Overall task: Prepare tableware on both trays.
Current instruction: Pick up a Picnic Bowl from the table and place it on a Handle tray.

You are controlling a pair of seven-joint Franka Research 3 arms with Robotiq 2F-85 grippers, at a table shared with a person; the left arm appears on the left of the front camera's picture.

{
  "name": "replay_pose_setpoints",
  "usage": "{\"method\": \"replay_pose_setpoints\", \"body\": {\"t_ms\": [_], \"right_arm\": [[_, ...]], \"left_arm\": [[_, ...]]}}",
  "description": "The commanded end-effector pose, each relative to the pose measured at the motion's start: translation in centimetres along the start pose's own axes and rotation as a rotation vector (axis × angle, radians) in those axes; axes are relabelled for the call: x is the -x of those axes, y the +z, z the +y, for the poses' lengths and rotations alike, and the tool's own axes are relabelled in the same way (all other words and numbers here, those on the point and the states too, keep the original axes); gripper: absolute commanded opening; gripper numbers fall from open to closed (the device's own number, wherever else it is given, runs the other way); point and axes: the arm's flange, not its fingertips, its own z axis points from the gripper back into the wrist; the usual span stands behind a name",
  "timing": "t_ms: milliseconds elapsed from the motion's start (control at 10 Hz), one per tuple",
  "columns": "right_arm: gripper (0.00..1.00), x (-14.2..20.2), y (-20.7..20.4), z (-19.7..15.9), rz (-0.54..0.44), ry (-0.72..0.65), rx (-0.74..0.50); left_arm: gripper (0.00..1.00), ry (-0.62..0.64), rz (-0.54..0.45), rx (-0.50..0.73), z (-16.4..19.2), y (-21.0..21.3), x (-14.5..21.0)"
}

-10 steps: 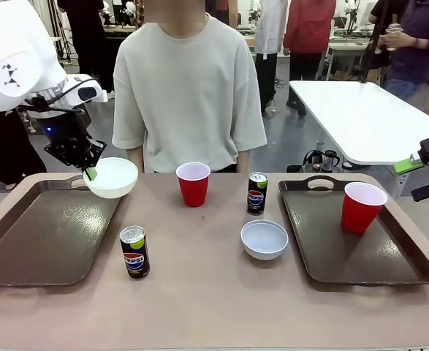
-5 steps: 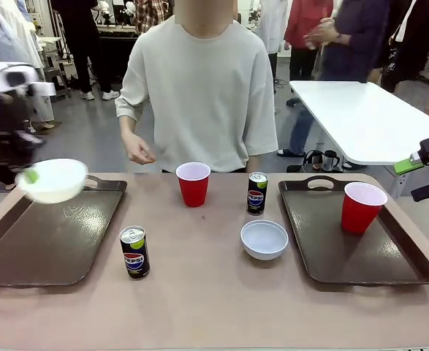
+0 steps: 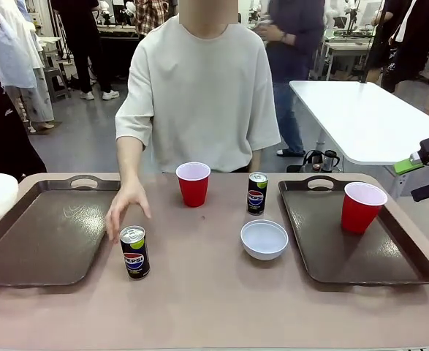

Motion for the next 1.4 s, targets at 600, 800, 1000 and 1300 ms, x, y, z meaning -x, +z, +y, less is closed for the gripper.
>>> {"method": "replay_pose_setpoints", "body": {"t_ms": [600,800,1000,1300], "right_arm": [[1.0,-0.3,-0.1,-0.1,-0.006,0.006,-0.027],[1.0,-0.3,-0.1,-0.1,-0.006,0.006,-0.027],[1.0,-0.3,-0.1,-0.1,-0.006,0.006,-0.027],[1.0,-0.3,-0.1,-0.1,-0.006,0.006,-0.027]], "left_arm": [[0.04,-0.039,0.043,0.007,-0.3,-3.5,-1.5],[0.04,-0.027,0.068,-0.016,0.2,-5.3,-2.4],[0.04,-0.06,0.111,-0.02,-0.4,-4.3,-0.7],[0.04,-0.146,0.187,-0.067,-2.3,-1.8,5.9]]}}
